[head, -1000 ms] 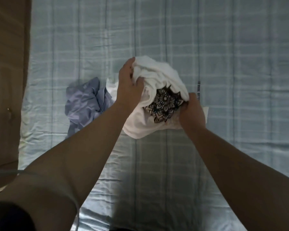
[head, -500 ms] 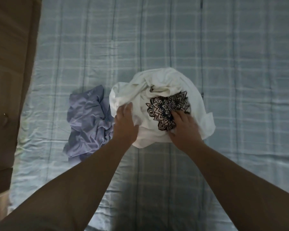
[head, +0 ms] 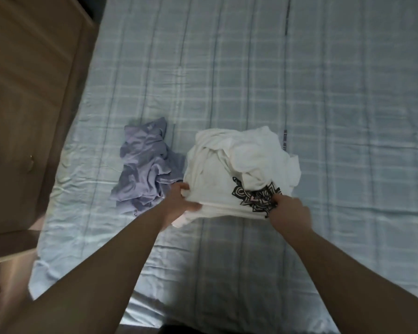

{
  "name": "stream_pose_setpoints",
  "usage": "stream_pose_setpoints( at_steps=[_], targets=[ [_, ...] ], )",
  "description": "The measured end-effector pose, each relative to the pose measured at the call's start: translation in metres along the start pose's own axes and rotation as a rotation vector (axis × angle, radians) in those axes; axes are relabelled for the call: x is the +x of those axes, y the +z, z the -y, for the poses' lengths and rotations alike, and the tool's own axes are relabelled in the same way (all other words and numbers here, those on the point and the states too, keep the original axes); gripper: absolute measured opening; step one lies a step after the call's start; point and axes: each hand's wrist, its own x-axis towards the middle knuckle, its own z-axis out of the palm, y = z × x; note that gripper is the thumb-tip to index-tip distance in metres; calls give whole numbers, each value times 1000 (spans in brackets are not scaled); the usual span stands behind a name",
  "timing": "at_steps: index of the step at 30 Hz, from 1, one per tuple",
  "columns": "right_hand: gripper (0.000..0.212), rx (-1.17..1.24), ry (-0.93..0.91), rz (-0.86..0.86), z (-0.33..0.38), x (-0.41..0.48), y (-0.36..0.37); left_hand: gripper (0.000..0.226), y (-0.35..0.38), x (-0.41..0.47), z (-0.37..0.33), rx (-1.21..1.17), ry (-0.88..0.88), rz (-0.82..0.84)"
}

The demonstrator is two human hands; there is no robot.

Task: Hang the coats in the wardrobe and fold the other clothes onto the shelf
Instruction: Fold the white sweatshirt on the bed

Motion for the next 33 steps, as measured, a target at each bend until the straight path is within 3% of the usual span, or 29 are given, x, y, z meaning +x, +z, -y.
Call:
stream_pose_setpoints(
  at_steps=[3, 4, 6, 10, 12, 14, 17, 20, 24, 26, 30, 33],
  targets=[
    [30, 7, 35, 53, -23, -32, 10, 100, 12, -38, 19, -31, -87, 96],
    [30, 5, 35, 60, -29, -41, 11, 97, 18, -51, 23, -43, -134, 118],
    [30, -3, 26, 90, -40, -57, 16, 77, 28, -73, 32, -15, -190, 125],
    [33, 16, -22, 170, -54, -80, 27, 33, 50, -112, 41, 7, -111, 152],
    [33, 114, -63, 174, -53, -89, 30, 37, 55, -127, 45, -68, -79, 170],
    [32, 232, -120, 133, -46, -100, 30, 34, 56, -143, 49, -57, 22, 130],
    [35, 407, -212, 98, -27, -120, 28, 32, 50, -164, 61, 197, 234, 28],
    [46, 537, -295, 57, -7, -143, 23, 34, 45, -190, 71, 333, 431, 54],
    [60, 577, -503, 29, 14, -179, 14, 10, 46, -233, 80, 389, 626, 158],
    [56, 538, -578, 9, 20, -199, 15, 28, 47, -254, 88, 388, 718, 165],
    [39, 768, -438, 112, 36, -246, 26, 37, 43, -296, 111, 391, 806, 143],
    [44, 853, -271, 286, 46, -281, 23, 45, 35, -323, 127, 405, 828, 140]
  ],
)
